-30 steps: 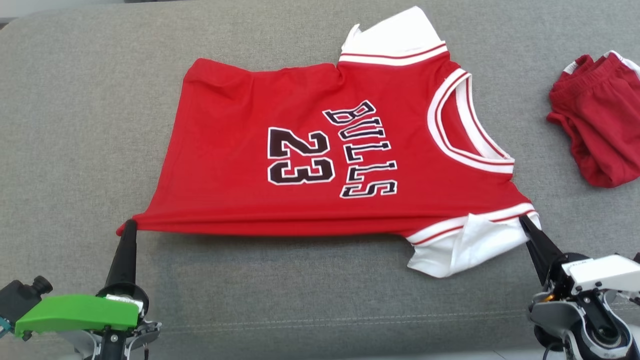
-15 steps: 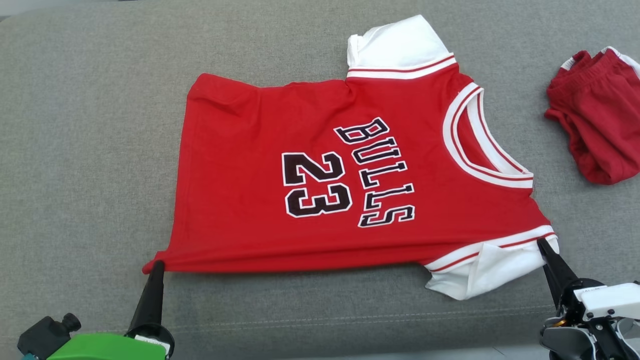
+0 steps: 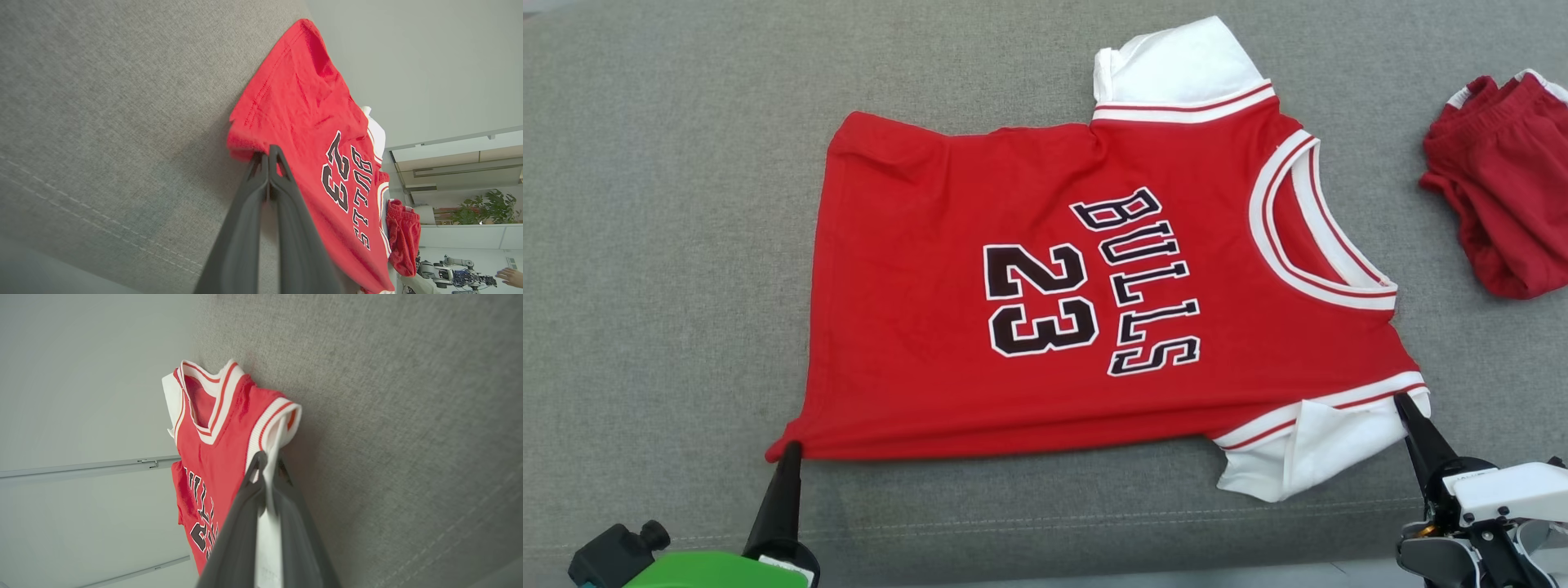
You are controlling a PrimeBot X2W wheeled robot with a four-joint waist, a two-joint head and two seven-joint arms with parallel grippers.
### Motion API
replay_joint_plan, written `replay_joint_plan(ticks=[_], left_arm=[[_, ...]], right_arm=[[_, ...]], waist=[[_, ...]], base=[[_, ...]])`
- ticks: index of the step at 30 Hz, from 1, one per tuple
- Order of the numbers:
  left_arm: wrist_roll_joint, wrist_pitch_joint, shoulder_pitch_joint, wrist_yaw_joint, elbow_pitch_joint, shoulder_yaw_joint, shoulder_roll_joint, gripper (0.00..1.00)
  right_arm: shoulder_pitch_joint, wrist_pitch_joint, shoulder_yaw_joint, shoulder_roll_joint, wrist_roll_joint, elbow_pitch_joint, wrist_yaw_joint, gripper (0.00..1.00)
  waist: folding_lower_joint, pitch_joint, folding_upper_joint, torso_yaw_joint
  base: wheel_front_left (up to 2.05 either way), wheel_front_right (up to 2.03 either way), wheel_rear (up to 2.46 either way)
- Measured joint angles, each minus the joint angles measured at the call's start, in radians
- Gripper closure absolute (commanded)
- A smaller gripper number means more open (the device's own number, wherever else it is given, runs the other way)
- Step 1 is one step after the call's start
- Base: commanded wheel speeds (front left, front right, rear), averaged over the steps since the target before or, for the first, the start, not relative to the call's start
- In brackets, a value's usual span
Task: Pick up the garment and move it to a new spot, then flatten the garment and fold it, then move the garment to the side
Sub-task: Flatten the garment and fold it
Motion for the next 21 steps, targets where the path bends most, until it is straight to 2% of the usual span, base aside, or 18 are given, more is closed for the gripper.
replay_joint_plan(ticks=[2, 3, 4, 5, 6, 7, 14, 21], left_arm=[[0.003, 0.002, 0.000, 0.000, 0.012, -0.007, -0.001, 1.00], [0.003, 0.006, 0.000, 0.000, 0.019, -0.010, -0.003, 0.81], [0.003, 0.011, 0.000, 0.002, 0.025, -0.013, -0.004, 0.64], [0.003, 0.012, 0.000, 0.002, 0.032, -0.016, -0.006, 0.45], [0.003, 0.015, 0.001, 0.004, 0.038, -0.017, -0.007, 0.13], [0.002, 0.015, 0.002, 0.009, 0.043, -0.017, -0.008, 0.00], [0.002, 0.035, 0.002, 0.010, 0.083, -0.047, -0.026, 0.00], [0.001, 0.035, 0.001, 0.010, 0.096, -0.047, -0.048, 0.00]], right_arm=[[0.000, -0.001, 0.001, -0.001, -0.008, 0.002, 0.000, 0.56], [0.000, -0.002, 0.002, -0.003, -0.010, 0.003, 0.000, 0.14], [0.001, -0.002, 0.004, -0.004, -0.013, 0.005, 0.000, 0.00], [0.002, -0.002, 0.008, -0.005, -0.020, 0.008, 0.000, 0.00], [0.004, -0.002, 0.012, -0.007, -0.029, 0.011, -0.001, 0.00], [0.006, -0.002, 0.015, -0.011, -0.036, 0.012, -0.001, 0.00], [0.025, -0.002, 0.055, -0.020, -0.064, 0.013, -0.001, 0.00], [0.045, 0.047, 0.135, -0.020, -0.076, 0.005, 0.001, 0.00]], waist=[[0.0000, 0.002, 0.0000, -0.002], [0.0000, 0.003, 0.0000, -0.003], [0.0000, 0.003, 0.0000, -0.004], [0.0000, 0.004, 0.0000, -0.005], [0.0000, 0.005, 0.0000, -0.006], [0.0000, 0.007, 0.0000, -0.007], [0.0000, 0.016, 0.0000, -0.014], [0.0000, 0.022, 0.0000, -0.018]], base=[[0.00, 0.00, 0.00], [0.00, 0.00, 0.00], [0.00, 0.00, 0.00], [0.00, 0.00, 0.00], [0.00, 0.00, 0.00], [0.00, 0.00, 0.00], [0.00, 0.00, 0.00], [0.00, 0.00, 0.00]])
